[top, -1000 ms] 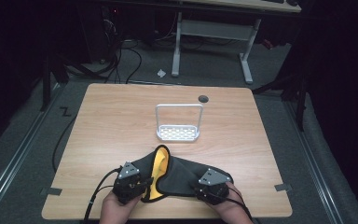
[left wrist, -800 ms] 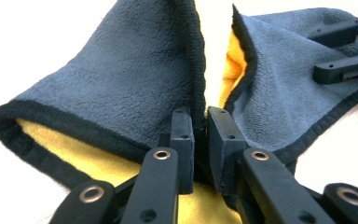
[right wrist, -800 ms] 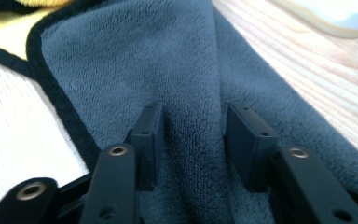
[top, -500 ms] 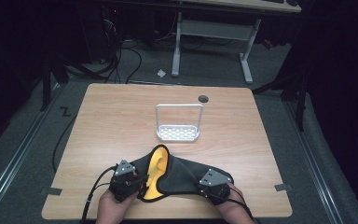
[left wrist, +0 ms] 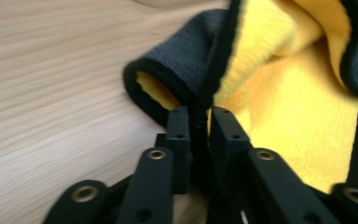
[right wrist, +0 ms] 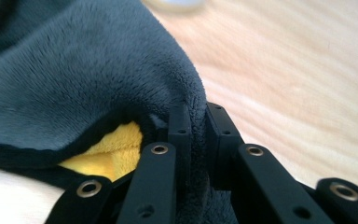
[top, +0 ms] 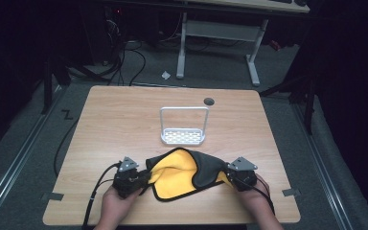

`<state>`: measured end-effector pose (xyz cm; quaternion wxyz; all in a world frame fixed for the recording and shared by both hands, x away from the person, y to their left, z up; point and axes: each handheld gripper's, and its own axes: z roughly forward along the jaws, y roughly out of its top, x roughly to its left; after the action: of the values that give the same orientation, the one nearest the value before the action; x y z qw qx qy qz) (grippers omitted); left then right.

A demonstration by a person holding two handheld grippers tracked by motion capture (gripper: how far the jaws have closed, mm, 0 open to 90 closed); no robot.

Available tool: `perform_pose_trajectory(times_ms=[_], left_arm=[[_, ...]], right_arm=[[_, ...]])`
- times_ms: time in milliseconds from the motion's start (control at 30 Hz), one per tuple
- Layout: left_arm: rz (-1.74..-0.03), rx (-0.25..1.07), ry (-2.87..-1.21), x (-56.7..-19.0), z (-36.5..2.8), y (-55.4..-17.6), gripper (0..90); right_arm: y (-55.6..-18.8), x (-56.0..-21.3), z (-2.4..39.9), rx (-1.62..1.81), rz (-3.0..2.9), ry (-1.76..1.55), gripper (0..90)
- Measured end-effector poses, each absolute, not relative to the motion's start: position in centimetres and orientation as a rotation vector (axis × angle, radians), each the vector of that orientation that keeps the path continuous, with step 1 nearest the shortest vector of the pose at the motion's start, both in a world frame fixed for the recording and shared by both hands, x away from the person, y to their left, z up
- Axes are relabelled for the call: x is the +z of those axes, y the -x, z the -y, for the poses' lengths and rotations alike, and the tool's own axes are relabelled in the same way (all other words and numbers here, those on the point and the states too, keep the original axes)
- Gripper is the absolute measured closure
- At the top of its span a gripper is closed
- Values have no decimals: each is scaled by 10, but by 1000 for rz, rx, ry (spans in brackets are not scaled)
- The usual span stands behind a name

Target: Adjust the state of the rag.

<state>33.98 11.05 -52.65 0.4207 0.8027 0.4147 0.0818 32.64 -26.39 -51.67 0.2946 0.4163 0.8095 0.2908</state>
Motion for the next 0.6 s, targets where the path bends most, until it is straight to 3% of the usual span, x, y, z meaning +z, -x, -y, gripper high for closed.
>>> perform_pose_trajectory(times_ms=[133, 267, 600], left_arm=[[-965, 218, -2064, -527, -89, -335, 660], [-933, 262, -2115, -530, -82, -334, 677], [-1066, 225, -2101, -526, -142, -334, 729]], right_arm=[[-329, -522, 265, 780, -2167, -1139, 839], [-325, -524, 262, 792, -2165, -1141, 843], [-306, -525, 232, 948, -2283, -1089, 828]])
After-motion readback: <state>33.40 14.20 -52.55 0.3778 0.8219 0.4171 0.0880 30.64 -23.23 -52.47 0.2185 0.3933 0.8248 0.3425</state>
